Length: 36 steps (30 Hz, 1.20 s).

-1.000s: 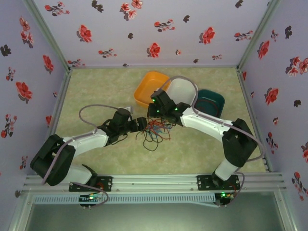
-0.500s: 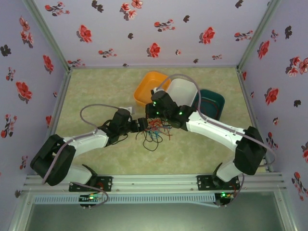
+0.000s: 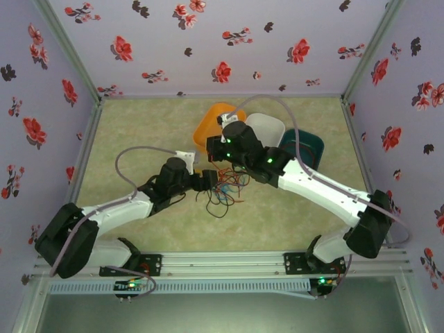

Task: Untangle the cables

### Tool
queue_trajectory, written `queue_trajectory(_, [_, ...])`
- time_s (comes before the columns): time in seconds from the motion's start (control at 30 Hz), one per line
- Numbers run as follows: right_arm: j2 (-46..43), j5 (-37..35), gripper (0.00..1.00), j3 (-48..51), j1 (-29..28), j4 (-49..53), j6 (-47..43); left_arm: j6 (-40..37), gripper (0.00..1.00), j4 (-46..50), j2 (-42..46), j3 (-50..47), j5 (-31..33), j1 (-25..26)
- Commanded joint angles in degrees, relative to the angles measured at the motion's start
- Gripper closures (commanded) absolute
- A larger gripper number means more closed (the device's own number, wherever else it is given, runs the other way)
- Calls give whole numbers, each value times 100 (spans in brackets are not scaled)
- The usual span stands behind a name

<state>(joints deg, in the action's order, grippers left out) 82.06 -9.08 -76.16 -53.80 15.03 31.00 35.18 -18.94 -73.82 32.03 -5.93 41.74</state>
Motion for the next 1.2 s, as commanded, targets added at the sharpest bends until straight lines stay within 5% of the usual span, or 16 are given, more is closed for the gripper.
queue_trajectory(0.0, [-283,-384,100,-240,-34,170,-325,-218,22,-480,125,-148,-57,54])
queue_trajectory(0.4, [-591,-912,100,-597,-41,555,-724,-300,49,-185,170,-187,-49,116])
queue_trajectory(0.67, [-658,-822,100,-1012,-34,789,-981,-247,54,-178,143,-328,48,117])
queue_trajectory(1.0, [-748,-591,100,-1460,-35,1171,-1183,-770,38,-167,500,-260,47,121])
queue_trajectory(1.17, [-797,-750,100,-1718,-34,1419,-1383,-1066,22,-61,837,-206,139,116])
